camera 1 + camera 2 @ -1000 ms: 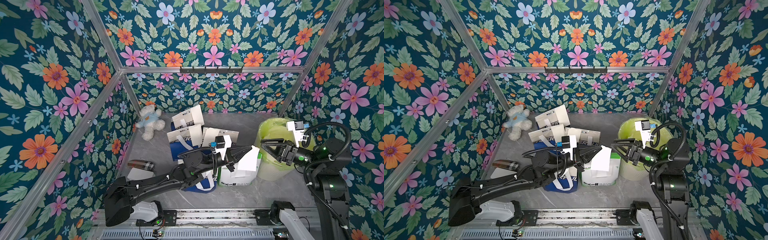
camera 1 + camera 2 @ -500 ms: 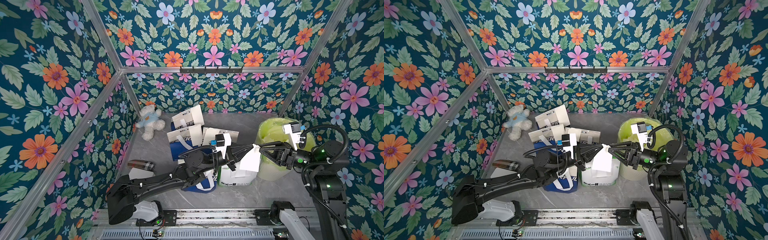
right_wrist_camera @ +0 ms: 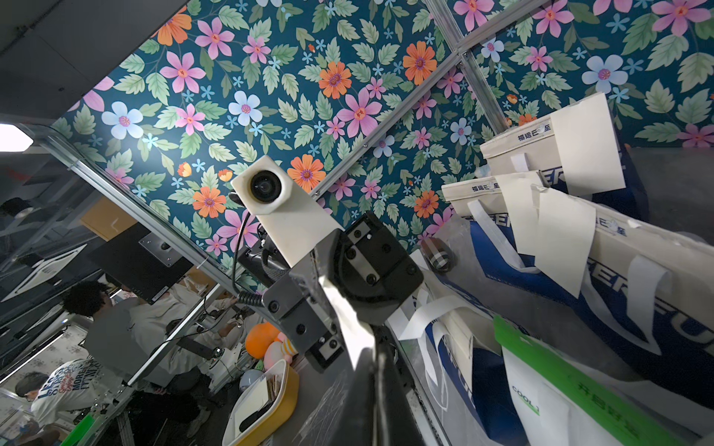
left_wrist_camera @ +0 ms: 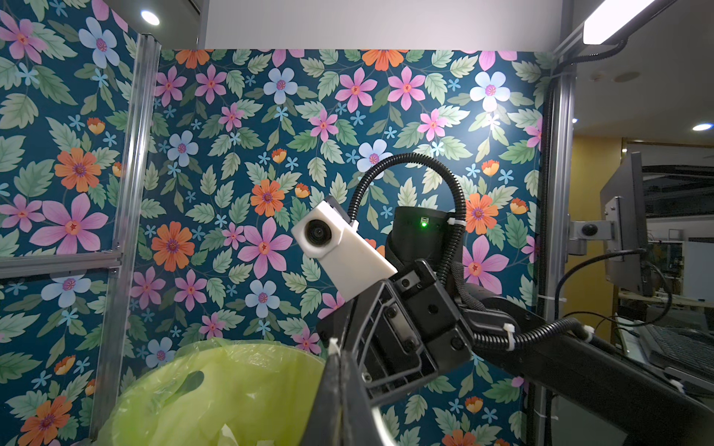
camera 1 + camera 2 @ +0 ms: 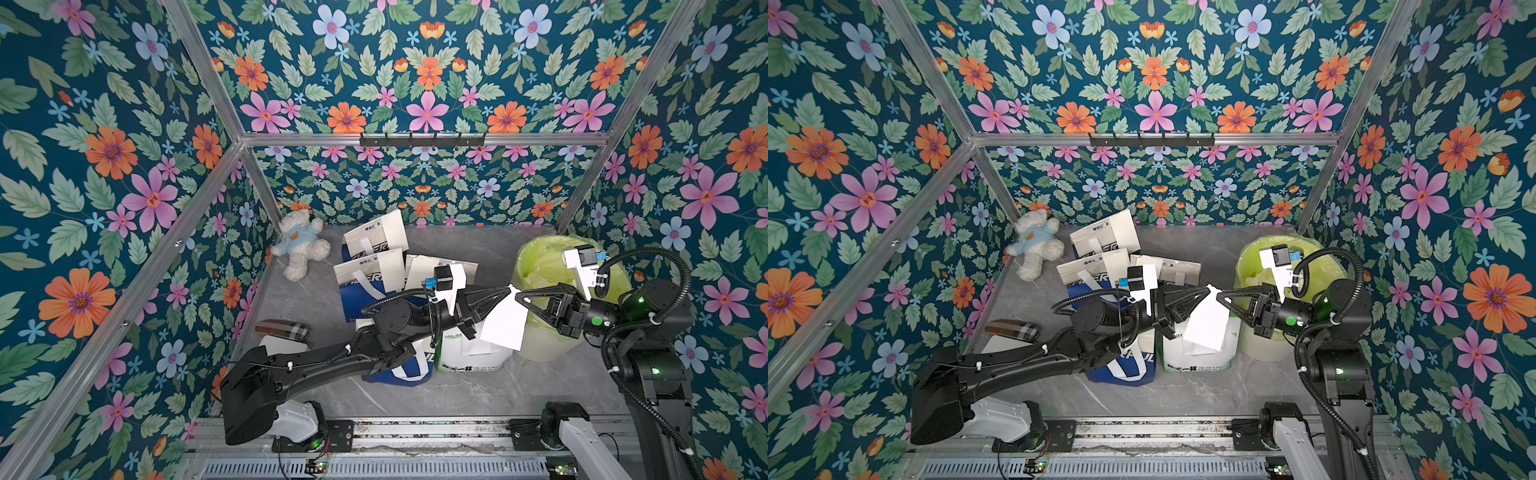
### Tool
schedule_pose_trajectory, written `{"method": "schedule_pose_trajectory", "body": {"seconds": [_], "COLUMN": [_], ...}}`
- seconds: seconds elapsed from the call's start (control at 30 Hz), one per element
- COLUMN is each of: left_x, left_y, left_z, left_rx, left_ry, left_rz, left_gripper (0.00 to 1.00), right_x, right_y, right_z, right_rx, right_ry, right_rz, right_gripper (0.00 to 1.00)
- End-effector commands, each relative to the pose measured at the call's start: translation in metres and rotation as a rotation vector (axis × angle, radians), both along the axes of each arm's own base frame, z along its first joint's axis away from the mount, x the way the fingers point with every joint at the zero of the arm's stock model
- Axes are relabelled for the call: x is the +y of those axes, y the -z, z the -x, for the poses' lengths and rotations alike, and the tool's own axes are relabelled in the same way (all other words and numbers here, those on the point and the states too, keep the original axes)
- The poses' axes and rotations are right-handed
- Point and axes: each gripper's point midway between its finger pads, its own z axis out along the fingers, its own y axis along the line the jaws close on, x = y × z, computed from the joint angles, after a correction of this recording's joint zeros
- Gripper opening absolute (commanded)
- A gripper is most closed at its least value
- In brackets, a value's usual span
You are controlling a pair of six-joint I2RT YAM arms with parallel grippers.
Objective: Shred takeout receipts and throw away
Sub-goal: Shred the takeout receipt.
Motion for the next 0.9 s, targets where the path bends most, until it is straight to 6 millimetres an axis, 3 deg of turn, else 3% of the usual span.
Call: {"method": "schedule_pose_trajectory", "body": {"seconds": [0.0, 0.07, 0.1, 0.23, 0.33, 0.57, 0.87], "left_x": [-0.001, -0.002, -0.003, -0.009, -0.010, -0.019, -0.008], "left_y": [-0.006, -0.004, -0.003, 0.002, -0.001, 0.001, 0.002], "left_z": [0.005, 0.005, 0.005, 0.001, 0.002, 0.005, 0.008], "left_rx": [-0.028, -0.046, -0.055, -0.084, -0.089, -0.069, -0.057], "left_ry": [0.014, 0.005, -0.003, -0.038, -0.036, 0.017, 0.009], "left_rz": [0.008, -0.021, -0.041, -0.135, -0.149, -0.185, -0.198], "left_gripper": [0.20, 0.44, 0.50, 0.53, 0.46, 0.18, 0.11], "right_x": [-0.001, 0.000, 0.000, 0.002, 0.003, 0.002, -0.003], "right_y": [0.000, 0.001, 0.001, 0.001, 0.003, 0.005, 0.005], "right_z": [-0.003, -0.002, 0.001, 0.010, 0.013, 0.011, 0.003], "right_rx": [0.038, 0.051, 0.047, 0.025, 0.016, 0.001, -0.008], "right_ry": [0.015, 0.009, 0.002, -0.037, -0.048, -0.015, 0.052], "right_rz": [-0.006, 0.001, 0.008, 0.033, 0.045, 0.070, 0.108], "right_gripper": [0.00, 0.00, 0.00, 0.00, 0.00, 0.00, 0.00]}}
